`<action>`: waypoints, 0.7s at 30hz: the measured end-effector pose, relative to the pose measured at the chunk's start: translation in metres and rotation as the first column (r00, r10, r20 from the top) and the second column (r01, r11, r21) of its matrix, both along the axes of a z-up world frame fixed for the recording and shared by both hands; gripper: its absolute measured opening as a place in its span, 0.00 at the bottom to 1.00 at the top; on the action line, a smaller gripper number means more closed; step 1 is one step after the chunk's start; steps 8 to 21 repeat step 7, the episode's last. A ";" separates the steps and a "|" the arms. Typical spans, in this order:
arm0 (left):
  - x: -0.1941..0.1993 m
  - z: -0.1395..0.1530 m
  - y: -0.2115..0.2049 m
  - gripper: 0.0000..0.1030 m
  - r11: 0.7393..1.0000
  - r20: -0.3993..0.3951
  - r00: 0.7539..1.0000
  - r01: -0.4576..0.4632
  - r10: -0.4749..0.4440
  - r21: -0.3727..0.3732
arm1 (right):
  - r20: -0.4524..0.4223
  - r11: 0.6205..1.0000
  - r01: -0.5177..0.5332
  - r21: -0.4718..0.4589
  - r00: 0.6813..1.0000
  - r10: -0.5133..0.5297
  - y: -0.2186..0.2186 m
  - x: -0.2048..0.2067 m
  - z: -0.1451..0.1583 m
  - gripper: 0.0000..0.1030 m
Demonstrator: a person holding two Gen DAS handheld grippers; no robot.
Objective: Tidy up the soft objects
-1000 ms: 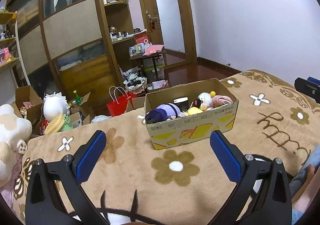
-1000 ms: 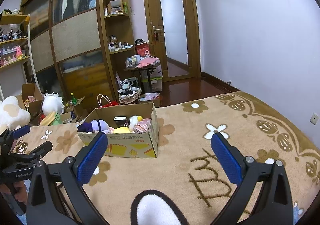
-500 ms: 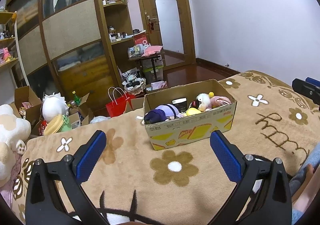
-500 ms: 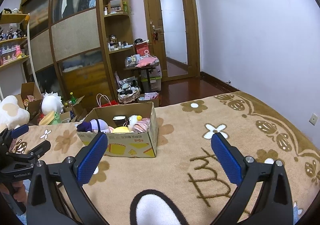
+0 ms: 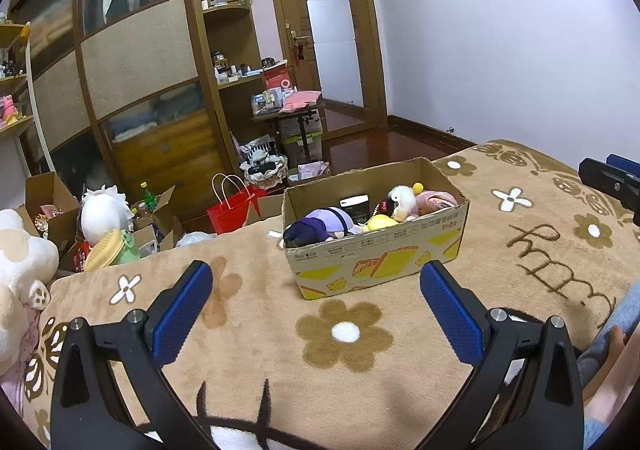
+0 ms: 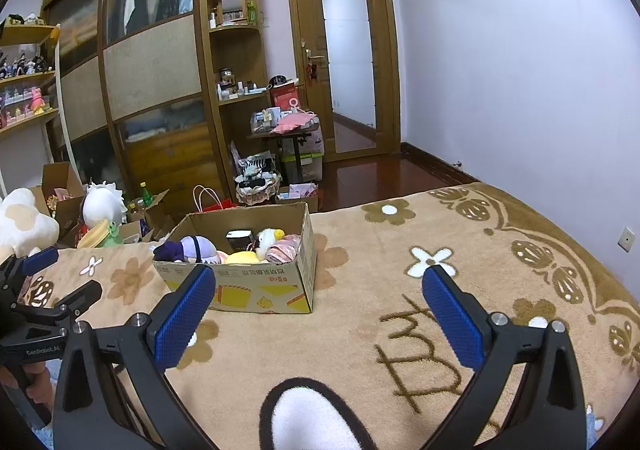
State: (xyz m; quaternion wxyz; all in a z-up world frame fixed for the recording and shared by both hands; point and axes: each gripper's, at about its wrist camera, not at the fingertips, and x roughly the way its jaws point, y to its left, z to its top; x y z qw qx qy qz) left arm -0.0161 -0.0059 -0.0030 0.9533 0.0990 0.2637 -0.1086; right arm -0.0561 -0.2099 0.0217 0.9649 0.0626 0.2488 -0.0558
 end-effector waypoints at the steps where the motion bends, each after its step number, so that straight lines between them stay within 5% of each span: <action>1: 0.000 0.000 0.000 1.00 1.000 0.001 1.000 0.000 0.000 -0.001 | 0.000 1.000 0.000 -0.001 1.000 0.000 0.000 -0.001 0.000 1.00; 21: 0.000 0.000 0.001 1.00 1.000 0.000 1.000 0.000 0.000 -0.001 | 0.000 1.000 0.000 0.001 1.000 0.000 0.000 0.000 0.001 1.00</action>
